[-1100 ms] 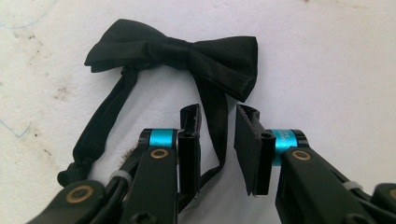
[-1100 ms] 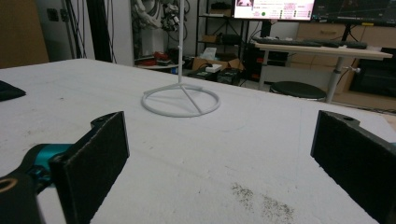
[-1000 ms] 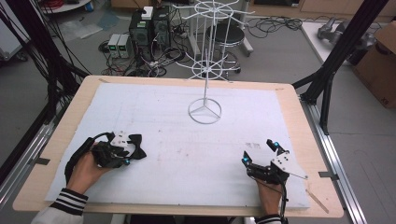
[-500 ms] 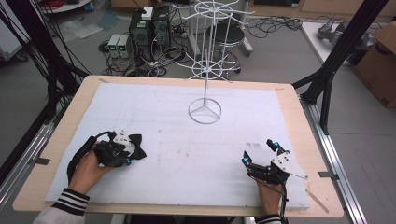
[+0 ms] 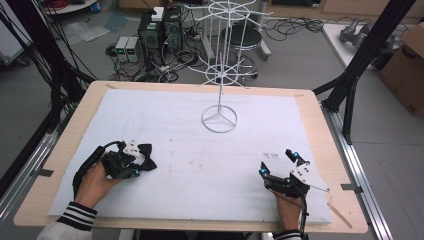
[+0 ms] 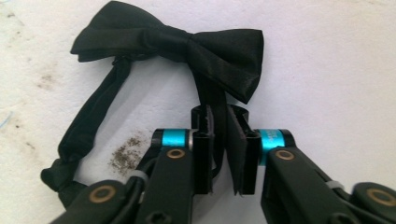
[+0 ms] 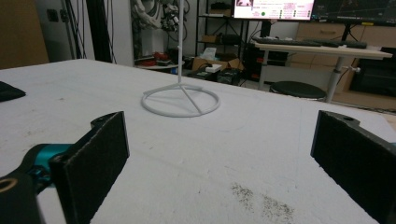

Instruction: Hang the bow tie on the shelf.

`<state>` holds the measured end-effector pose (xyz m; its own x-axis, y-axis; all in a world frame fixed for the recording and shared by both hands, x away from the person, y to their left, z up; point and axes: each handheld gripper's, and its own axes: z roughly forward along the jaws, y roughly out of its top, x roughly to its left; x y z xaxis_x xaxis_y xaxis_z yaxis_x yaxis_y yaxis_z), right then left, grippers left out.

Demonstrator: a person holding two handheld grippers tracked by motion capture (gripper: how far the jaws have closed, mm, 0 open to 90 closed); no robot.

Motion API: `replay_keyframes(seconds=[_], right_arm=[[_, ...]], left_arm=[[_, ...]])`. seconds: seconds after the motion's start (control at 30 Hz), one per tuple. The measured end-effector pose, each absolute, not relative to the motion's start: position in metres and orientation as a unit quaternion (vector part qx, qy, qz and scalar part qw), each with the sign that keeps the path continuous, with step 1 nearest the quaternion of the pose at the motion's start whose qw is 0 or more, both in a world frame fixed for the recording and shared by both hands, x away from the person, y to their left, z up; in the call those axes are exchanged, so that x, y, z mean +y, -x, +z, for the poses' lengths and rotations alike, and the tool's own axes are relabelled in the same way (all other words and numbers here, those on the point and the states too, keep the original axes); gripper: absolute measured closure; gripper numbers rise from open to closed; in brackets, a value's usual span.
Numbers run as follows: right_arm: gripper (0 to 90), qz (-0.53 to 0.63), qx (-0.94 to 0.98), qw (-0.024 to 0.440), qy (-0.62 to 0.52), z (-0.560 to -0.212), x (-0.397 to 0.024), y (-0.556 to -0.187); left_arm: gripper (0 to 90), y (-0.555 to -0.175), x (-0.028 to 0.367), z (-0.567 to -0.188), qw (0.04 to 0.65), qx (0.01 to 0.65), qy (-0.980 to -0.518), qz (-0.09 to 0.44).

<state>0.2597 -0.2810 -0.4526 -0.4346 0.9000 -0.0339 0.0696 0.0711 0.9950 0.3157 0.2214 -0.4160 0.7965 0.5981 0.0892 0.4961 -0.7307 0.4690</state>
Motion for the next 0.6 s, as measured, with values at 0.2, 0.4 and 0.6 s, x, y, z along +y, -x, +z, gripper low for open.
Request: replay_keyframes(seconds=[0.2,0.4,0.6], right_arm=[[3.2,0.563,0.632,0.369,-0.383,-0.4526,-0.281,-0.2597],[3.2,0.563,0.632,0.369,-0.383,-0.4526,-0.281,-0.2597],[3.2,0.563,0.633,0.369,-0.383,-0.4526,-0.281,-0.2596]], left_arm=[[88.6,-0.318,0.2215,-0.4155,0.216,0.304,-0.921,0.112],[88.9,-0.3169,0.2227,-0.416,0.223,0.308,-0.917,0.12],[89.1,-0.3164,0.2275,-0.4152,0.242,0.312,-0.911,0.122]])
